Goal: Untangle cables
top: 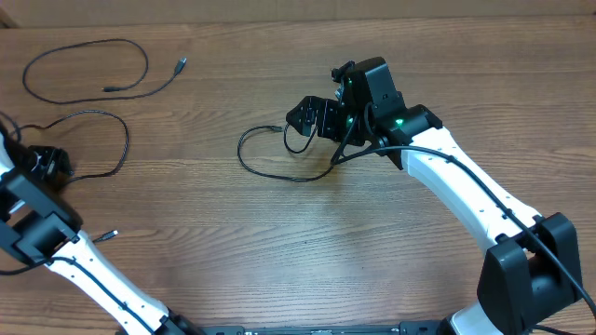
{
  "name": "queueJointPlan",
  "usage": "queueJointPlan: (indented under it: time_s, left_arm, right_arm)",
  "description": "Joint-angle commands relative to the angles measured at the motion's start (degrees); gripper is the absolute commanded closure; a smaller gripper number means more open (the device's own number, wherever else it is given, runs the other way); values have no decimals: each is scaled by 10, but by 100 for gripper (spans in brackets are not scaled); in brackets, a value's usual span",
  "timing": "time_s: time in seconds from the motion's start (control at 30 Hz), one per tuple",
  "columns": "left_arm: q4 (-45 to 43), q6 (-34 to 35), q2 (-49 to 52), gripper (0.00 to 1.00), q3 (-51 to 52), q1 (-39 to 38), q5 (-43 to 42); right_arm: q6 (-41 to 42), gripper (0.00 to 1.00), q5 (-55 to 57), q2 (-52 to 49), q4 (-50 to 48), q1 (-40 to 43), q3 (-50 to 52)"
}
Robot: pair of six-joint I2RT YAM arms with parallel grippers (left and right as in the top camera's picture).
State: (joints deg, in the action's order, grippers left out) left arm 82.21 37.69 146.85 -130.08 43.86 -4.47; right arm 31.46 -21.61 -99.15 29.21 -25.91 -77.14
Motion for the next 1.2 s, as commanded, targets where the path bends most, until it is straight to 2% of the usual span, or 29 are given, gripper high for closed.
queueJointPlan:
  time_s: [0.0, 0.13, 0.3, 0.43, 0.5, 0.53, 0.57, 0.7, 0.93, 1.17]
  left_arm:
    - [-4, -87, 30, 30, 17, 25, -69]
    - [-17, -129, 30, 31, 17, 31, -65]
    - [-34, -139, 30, 45, 17, 27, -66]
    - [-46, -139, 30, 49, 17, 18, -66]
    - [-49, -139, 30, 58, 17, 13, -66]
    - [-53, -139, 30, 73, 17, 10, -66]
    - [-56, -139, 30, 84, 17, 8, -66]
    - [-59, -139, 30, 94, 17, 2, -57]
    - [-60, -137, 30, 96, 9, -1, -54]
    - [-42, -129, 30, 96, -49, -1, -55]
  right_arm:
    - [-3, 0, 6, 13, -4, 0, -1]
    - [-3, 0, 6, 13, -4, 0, -1]
    - [-3, 0, 6, 13, -4, 0, -1]
    - [-1, 0, 5, 13, -3, 0, -1]
    - [-1, 0, 6, 13, -4, 0, -1]
    - [-1, 0, 6, 13, -3, 0, -1]
    - [-1, 0, 6, 13, -3, -1, -1]
    - [-1, 0, 5, 13, -3, -1, -1]
    - [-1, 0, 5, 13, -3, -1, -1]
    - [-1, 0, 5, 13, -3, -1, -1]
